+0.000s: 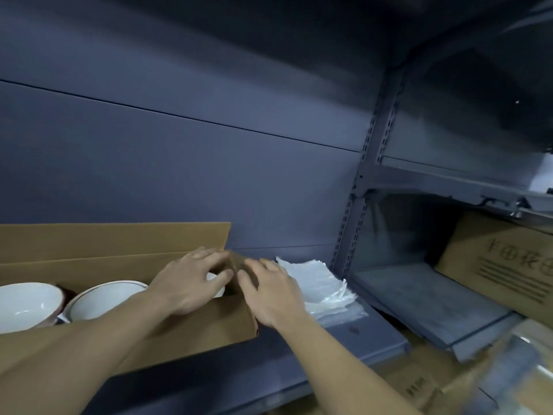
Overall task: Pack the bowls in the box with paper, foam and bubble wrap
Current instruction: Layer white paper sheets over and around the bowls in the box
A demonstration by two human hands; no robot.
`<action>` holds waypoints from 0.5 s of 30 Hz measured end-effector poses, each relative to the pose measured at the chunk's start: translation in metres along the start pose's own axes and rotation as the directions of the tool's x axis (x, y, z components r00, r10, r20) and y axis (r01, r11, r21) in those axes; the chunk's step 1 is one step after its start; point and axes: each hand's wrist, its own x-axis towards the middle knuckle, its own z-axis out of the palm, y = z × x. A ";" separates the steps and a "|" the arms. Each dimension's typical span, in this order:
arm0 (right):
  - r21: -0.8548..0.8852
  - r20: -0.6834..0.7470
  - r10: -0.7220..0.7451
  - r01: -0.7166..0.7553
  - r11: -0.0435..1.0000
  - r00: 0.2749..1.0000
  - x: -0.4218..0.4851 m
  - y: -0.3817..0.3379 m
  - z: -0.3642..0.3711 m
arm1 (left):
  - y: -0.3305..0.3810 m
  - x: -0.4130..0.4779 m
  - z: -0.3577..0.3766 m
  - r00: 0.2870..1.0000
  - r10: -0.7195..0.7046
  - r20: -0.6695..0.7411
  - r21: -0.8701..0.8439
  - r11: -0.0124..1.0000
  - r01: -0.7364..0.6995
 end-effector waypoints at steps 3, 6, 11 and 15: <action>-0.026 -0.002 0.053 -0.053 0.998 0.999 0.005 0.024 -0.012 | 0.020 0.018 0.006 0.999 0.036 0.030 0.018 0.999 -0.036; -0.071 0.026 0.114 -0.112 0.991 0.993 0.008 0.049 -0.017 | 0.027 0.032 0.014 0.997 0.051 0.054 0.015 0.999 -0.052; -0.193 0.099 0.205 -0.183 0.964 0.974 0.013 0.097 -0.014 | 0.028 0.037 0.034 0.994 0.049 0.098 0.028 0.998 -0.052; -0.216 0.159 0.233 -0.196 0.956 0.960 0.016 0.121 -0.004 | 0.025 0.043 0.042 0.991 0.056 0.120 0.109 0.992 -0.069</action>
